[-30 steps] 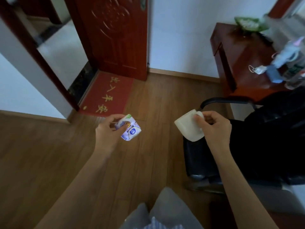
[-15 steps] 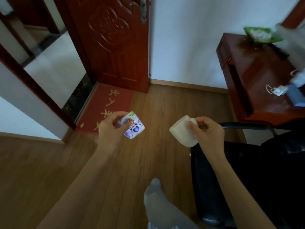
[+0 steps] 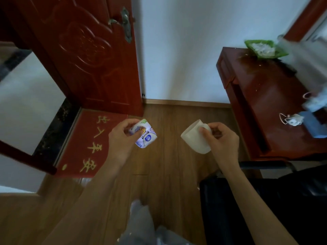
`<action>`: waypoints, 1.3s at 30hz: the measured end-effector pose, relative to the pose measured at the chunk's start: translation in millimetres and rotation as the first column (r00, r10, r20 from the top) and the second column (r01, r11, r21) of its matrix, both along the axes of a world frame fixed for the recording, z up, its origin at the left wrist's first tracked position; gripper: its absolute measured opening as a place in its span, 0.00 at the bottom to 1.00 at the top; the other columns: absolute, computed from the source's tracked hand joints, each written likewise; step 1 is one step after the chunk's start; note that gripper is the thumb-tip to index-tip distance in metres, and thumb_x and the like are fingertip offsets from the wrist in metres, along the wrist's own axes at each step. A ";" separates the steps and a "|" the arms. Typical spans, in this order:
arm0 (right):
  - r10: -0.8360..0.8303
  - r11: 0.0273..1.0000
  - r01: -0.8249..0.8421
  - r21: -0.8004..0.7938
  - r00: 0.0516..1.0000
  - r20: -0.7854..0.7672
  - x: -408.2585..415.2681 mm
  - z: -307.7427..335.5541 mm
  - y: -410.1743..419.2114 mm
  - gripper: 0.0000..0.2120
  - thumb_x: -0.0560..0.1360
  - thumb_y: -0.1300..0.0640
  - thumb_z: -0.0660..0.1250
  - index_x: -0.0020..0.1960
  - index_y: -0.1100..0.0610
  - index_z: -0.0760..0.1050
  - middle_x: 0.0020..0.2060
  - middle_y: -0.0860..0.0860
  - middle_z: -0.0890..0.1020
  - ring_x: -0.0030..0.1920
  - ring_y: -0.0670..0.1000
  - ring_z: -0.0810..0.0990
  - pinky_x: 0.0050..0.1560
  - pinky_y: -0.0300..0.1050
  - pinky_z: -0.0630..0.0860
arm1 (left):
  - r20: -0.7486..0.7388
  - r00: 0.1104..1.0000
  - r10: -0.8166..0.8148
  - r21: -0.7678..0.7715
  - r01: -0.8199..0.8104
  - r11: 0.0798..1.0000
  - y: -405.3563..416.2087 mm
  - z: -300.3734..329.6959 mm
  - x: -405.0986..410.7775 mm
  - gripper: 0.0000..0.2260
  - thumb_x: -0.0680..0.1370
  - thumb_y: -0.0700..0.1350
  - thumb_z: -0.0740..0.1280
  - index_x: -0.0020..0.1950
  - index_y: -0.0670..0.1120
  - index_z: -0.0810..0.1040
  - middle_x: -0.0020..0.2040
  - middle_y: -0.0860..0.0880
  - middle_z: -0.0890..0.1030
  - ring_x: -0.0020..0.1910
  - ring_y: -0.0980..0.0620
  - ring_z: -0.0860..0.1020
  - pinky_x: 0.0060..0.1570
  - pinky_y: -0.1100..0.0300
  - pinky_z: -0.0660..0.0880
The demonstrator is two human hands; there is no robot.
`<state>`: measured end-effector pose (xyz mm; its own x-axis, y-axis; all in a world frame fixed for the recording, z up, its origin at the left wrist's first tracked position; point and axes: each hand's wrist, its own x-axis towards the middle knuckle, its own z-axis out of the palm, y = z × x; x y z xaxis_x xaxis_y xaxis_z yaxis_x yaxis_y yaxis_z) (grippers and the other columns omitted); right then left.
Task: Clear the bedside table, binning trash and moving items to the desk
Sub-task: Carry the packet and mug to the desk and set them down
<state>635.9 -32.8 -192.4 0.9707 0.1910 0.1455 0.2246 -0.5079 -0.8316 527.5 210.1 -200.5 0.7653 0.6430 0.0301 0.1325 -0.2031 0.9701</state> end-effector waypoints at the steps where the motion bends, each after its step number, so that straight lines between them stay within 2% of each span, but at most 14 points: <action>1: -0.012 1.000 0.012 -0.002 1.000 -0.011 11.2 -3.1 4.0 0.10 0.71 0.48 0.70 0.49 0.51 0.77 0.46 0.46 0.80 0.45 0.44 0.79 0.41 0.42 0.78 | 0.001 1.000 -0.020 -0.002 0.020 1.000 7.2 -3.2 16.3 0.13 0.70 0.37 0.73 0.48 0.53 0.81 0.44 0.53 0.83 0.44 0.54 0.79 0.43 0.64 0.75; 4: -0.073 0.997 0.073 0.003 0.997 -0.035 46.5 -11.4 19.4 0.10 0.71 0.49 0.71 0.49 0.52 0.78 0.45 0.47 0.81 0.44 0.44 0.79 0.39 0.41 0.77 | 0.006 0.997 -0.083 -0.024 0.083 0.996 33.2 -12.2 68.5 0.13 0.70 0.37 0.73 0.48 0.53 0.81 0.46 0.49 0.83 0.46 0.49 0.80 0.44 0.58 0.77; 5: -0.095 0.995 0.095 0.003 0.995 -0.038 59.1 -13.2 25.3 0.10 0.71 0.49 0.71 0.49 0.53 0.78 0.44 0.47 0.81 0.44 0.44 0.79 0.39 0.40 0.76 | -0.002 0.994 -0.106 -0.013 0.106 0.994 43.4 -15.1 87.2 0.13 0.70 0.37 0.73 0.48 0.54 0.81 0.46 0.49 0.83 0.46 0.49 0.81 0.44 0.59 0.77; 8: -0.185 0.983 0.185 -0.001 0.982 -0.038 97.2 -16.3 43.4 0.09 0.72 0.49 0.71 0.49 0.52 0.78 0.43 0.46 0.81 0.44 0.44 0.79 0.40 0.40 0.77 | -0.022 0.984 -0.178 0.047 0.179 0.983 71.7 -17.9 145.9 0.11 0.71 0.38 0.73 0.49 0.52 0.80 0.45 0.53 0.83 0.45 0.51 0.80 0.37 0.70 0.75; 11: -0.314 0.949 0.315 0.009 0.948 -0.047 135.3 -13.3 61.8 0.05 0.72 0.50 0.71 0.45 0.50 0.78 0.41 0.43 0.81 0.44 0.43 0.79 0.42 0.41 0.78 | -0.058 0.959 -0.278 0.116 0.283 0.952 94.2 -9.4 209.0 0.11 0.72 0.39 0.72 0.52 0.50 0.80 0.47 0.52 0.82 0.45 0.55 0.80 0.36 0.68 0.76; 14: -0.419 0.908 0.419 -0.007 0.907 -0.032 167.2 -9.5 72.9 0.04 0.73 0.51 0.70 0.46 0.50 0.77 0.40 0.43 0.80 0.43 0.43 0.79 0.42 0.41 0.78 | -0.054 0.924 -0.378 0.093 0.381 0.920 104.5 -2.7 268.1 0.12 0.72 0.36 0.71 0.50 0.50 0.79 0.45 0.53 0.80 0.44 0.56 0.78 0.33 0.73 0.74; 17: -0.518 0.855 0.518 0.020 0.855 -0.019 194.4 -7.8 77.7 0.02 0.73 0.52 0.70 0.44 0.48 0.78 0.39 0.42 0.81 0.41 0.43 0.79 0.42 0.45 0.79 | -0.102 0.876 -0.472 0.086 0.481 0.873 108.4 -2.9 326.4 0.12 0.72 0.36 0.71 0.50 0.50 0.78 0.47 0.50 0.81 0.45 0.55 0.78 0.31 0.73 0.75; 20: -0.601 0.799 0.601 0.009 0.799 -0.009 218.7 -10.1 72.4 0.03 0.72 0.51 0.71 0.44 0.49 0.79 0.38 0.42 0.81 0.40 0.44 0.79 0.42 0.48 0.79 | -0.144 0.818 -0.557 0.078 0.571 0.817 97.8 -10.1 374.2 0.11 0.72 0.36 0.71 0.52 0.47 0.78 0.49 0.48 0.80 0.42 0.57 0.78 0.30 0.73 0.75; 22: -0.644 0.765 0.644 0.001 0.765 -0.016 236.0 -13.5 65.2 0.04 0.72 0.50 0.71 0.43 0.50 0.80 0.37 0.42 0.81 0.40 0.44 0.80 0.43 0.50 0.80 | -0.172 0.786 -0.594 0.061 0.610 0.790 87.2 -19.0 406.1 0.13 0.72 0.37 0.72 0.55 0.43 0.78 0.52 0.47 0.81 0.43 0.54 0.79 0.32 0.72 0.77; 25: -0.686 0.728 0.686 -0.014 0.727 -0.013 263.9 -17.8 50.8 0.07 0.71 0.50 0.72 0.45 0.52 0.81 0.38 0.43 0.82 0.40 0.45 0.80 0.42 0.50 0.80 | -0.231 0.718 -0.657 0.055 0.684 0.727 68.1 -30.3 455.0 0.16 0.72 0.42 0.72 0.59 0.43 0.78 0.55 0.47 0.81 0.47 0.50 0.81 0.38 0.67 0.79; 29: -0.737 0.676 0.737 0.000 0.676 -0.002 308.9 -23.3 24.4 0.06 0.71 0.53 0.72 0.45 0.53 0.81 0.38 0.43 0.82 0.39 0.45 0.80 0.42 0.51 0.79 | -0.242 0.675 -0.697 0.089 0.731 0.677 33.7 -31.7 519.3 0.15 0.72 0.44 0.72 0.58 0.44 0.77 0.52 0.51 0.79 0.43 0.55 0.78 0.32 0.77 0.74; 31: -0.766 0.643 0.765 0.019 0.643 0.007 332.8 -24.9 9.2 0.05 0.71 0.54 0.72 0.45 0.53 0.81 0.38 0.43 0.82 0.40 0.45 0.80 0.42 0.51 0.79 | -0.224 0.644 -0.732 0.087 0.761 0.643 12.8 -27.8 552.7 0.13 0.73 0.43 0.71 0.56 0.45 0.77 0.51 0.50 0.79 0.43 0.55 0.78 0.33 0.77 0.73; 35: -0.831 0.555 0.831 0.028 0.556 -0.005 374.4 -25.9 -24.0 0.04 0.71 0.53 0.72 0.44 0.52 0.80 0.38 0.43 0.82 0.41 0.44 0.80 0.42 0.48 0.79 | -0.205 0.588 -0.782 0.115 0.808 0.578 -31.8 -18.5 614.0 0.12 0.73 0.40 0.71 0.56 0.43 0.78 0.51 0.48 0.81 0.45 0.52 0.80 0.38 0.71 0.76; 39: -0.870 0.492 0.870 0.009 0.492 -0.002 402.8 -27.0 -52.3 0.06 0.71 0.53 0.73 0.46 0.54 0.81 0.39 0.44 0.82 0.40 0.42 0.79 0.41 0.40 0.76 | -0.187 0.528 -0.828 0.111 0.849 0.516 -78.8 -17.6 660.3 0.12 0.74 0.39 0.70 0.56 0.42 0.79 0.50 0.48 0.81 0.45 0.52 0.79 0.34 0.75 0.74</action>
<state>1038.6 -85.2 -219.4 0.6433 -0.7518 0.1448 -0.3263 -0.4403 -0.8364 1187.8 131.3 -218.1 0.9502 -0.3087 -0.0421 -0.0984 -0.4256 0.8996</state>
